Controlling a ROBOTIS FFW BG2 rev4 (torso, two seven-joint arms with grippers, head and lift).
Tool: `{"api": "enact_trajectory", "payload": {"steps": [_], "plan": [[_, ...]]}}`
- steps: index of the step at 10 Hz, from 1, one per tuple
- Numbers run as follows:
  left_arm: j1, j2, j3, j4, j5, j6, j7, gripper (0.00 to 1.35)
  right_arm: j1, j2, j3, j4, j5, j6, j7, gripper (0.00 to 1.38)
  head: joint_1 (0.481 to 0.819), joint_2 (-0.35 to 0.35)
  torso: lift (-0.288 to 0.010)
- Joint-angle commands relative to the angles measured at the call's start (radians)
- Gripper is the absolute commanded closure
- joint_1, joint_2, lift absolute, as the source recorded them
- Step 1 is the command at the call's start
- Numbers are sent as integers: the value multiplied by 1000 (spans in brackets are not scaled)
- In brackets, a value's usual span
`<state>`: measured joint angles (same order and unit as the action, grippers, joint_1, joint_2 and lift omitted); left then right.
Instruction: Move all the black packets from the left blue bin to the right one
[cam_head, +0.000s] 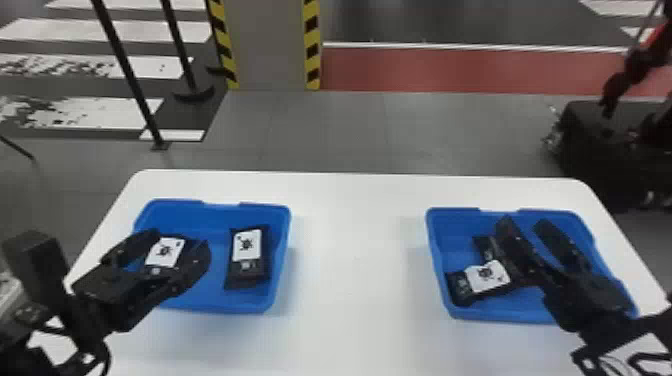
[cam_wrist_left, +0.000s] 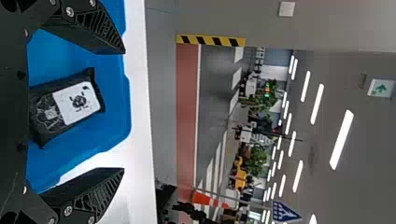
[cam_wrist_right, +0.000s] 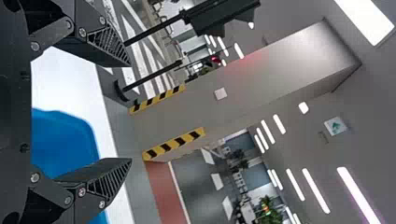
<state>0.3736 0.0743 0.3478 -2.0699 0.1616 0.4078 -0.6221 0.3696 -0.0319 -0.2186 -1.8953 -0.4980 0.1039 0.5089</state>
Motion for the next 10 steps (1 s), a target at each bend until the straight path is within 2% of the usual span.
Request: {"api": "enact_trajectory", "payload": {"steps": [1, 2, 3, 6, 7, 8, 10], "plan": [[-28, 2, -7, 12, -57, 120, 2, 145, 50, 15, 24, -87, 24, -138, 11, 329, 695, 46, -110], [-52, 9, -21, 59, -60, 142, 2, 147, 82, 29, 28, -141, 78, -212, 11, 329, 695, 60, -110], [-86, 16, -38, 122, -71, 115, 2, 151, 114, 33, 30, -177, 133, -232, 11, 329, 695, 67, -110], [-226, 30, -92, 343, -94, 86, 13, 165, 143, 33, 38, -141, 142, -237, 26, 329, 695, 67, -110], [-290, 58, -148, 422, -65, 135, 12, 165, 143, 33, 38, -138, 141, -237, 28, 329, 695, 65, -110], [-332, 84, -201, 451, -39, 171, 13, 165, 138, 33, 38, -136, 141, -237, 30, 329, 695, 49, -110], [-376, 84, -208, 459, -62, 282, 13, 179, 136, 33, 38, -136, 133, -237, 33, 329, 695, 15, -110]]}}
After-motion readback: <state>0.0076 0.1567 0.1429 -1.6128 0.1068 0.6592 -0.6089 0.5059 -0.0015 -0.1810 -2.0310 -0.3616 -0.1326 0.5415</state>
